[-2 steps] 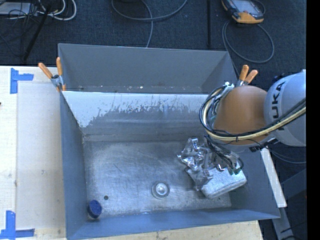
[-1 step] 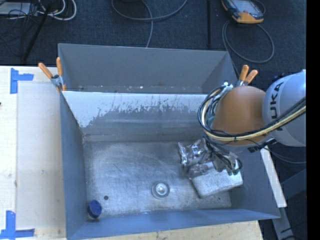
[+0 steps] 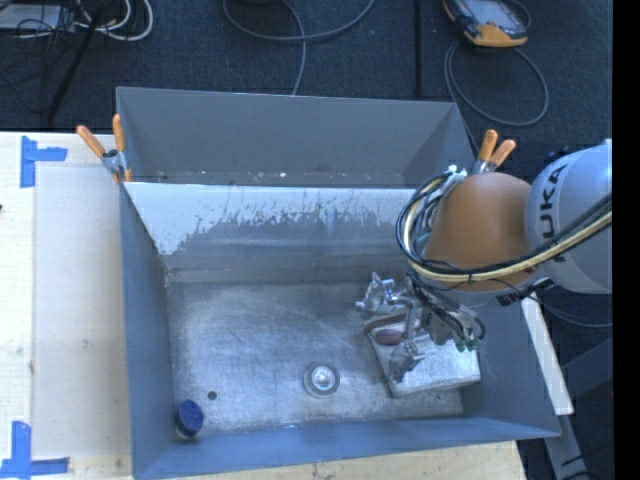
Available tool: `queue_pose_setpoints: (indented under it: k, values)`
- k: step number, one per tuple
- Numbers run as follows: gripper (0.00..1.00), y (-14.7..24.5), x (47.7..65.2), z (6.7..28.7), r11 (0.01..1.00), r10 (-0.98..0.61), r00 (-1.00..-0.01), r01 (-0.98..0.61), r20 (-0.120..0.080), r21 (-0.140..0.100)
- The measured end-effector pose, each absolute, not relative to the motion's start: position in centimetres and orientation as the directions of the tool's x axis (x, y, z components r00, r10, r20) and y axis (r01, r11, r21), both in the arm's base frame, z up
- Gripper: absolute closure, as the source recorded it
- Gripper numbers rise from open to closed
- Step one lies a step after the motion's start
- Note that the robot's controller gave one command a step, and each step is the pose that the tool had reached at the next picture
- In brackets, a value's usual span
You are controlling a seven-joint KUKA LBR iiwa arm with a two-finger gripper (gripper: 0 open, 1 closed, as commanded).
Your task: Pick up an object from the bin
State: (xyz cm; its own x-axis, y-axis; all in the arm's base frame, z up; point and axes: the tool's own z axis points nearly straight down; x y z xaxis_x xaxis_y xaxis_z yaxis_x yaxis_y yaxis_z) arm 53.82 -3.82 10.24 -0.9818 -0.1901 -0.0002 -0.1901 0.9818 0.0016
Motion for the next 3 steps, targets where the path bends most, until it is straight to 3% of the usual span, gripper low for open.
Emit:
queue_pose_setpoints:
  k: [1, 2, 3]
  values:
    - [0.0, -11.7, 56.2, 7.1, 0.986, -0.169, -0.986, -0.169, -0.003, 0.004]
    - [1.0, -11.6, 56.3, 7.4, 0.985, -0.171, -0.985, -0.171, -0.007, 0.002]
    - [1.0, -11.8, 55.4, 20.6, 0.892, -0.453, -0.892, -0.453, -0.005, -0.003]
